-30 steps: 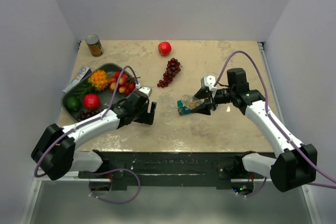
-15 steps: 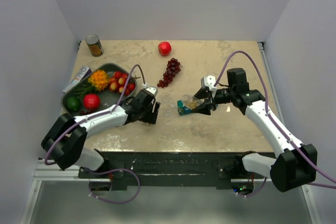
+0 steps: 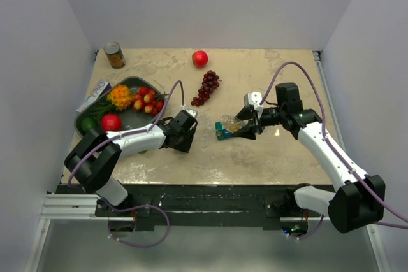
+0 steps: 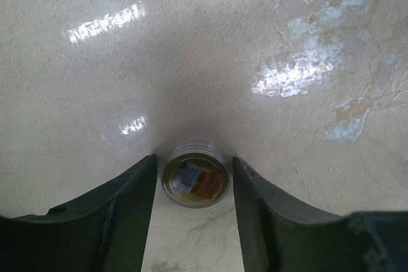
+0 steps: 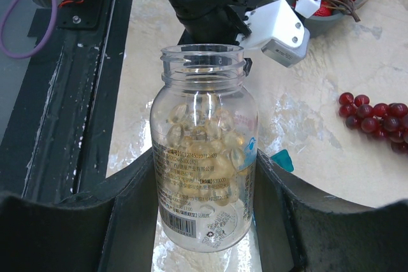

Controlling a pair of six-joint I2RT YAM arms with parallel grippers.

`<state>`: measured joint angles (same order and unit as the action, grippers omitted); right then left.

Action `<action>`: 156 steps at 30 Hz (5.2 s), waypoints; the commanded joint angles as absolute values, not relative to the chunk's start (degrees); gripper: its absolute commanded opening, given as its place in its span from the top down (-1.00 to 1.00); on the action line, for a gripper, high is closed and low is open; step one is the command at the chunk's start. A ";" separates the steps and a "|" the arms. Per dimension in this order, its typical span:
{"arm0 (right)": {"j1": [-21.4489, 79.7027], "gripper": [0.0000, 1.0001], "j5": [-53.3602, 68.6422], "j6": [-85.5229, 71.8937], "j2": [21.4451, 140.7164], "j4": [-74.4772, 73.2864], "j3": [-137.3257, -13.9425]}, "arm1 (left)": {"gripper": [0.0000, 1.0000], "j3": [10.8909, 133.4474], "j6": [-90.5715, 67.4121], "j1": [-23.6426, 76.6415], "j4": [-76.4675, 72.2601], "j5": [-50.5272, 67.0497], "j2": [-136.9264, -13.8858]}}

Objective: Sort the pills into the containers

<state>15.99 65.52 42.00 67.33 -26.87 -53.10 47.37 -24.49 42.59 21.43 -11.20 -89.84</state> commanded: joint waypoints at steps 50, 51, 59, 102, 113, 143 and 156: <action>15.73 1.00 56.69 48.16 67.94 -26.98 -50.89 | 0.94 37.44 -45.70 32.87 -14.23 34.71 -59.85; 15.91 1.00 56.52 48.16 68.03 -26.98 -50.89 | 0.94 37.62 -46.23 32.96 -14.93 34.89 -60.64; 18.01 1.00 55.28 48.16 67.94 -26.98 -50.98 | 0.95 38.85 -51.68 32.96 -21.88 35.42 -66.17; 27.77 1.00 42.02 41.40 71.63 -22.24 -51.68 | 1.00 43.06 -51.34 37.53 -20.40 34.02 -76.64; 28.30 1.00 41.04 39.46 71.63 -21.53 -52.38 | 1.00 48.60 -45.53 39.64 -13.26 33.39 -80.42; 23.55 1.00 56.16 39.02 69.08 -23.12 -52.56 | -0.06 46.14 -25.58 38.06 -4.58 35.25 -78.49; 22.94 1.00 56.16 39.02 68.82 -23.11 -52.56 | -0.30 45.44 -22.59 37.97 -3.25 36.56 -75.06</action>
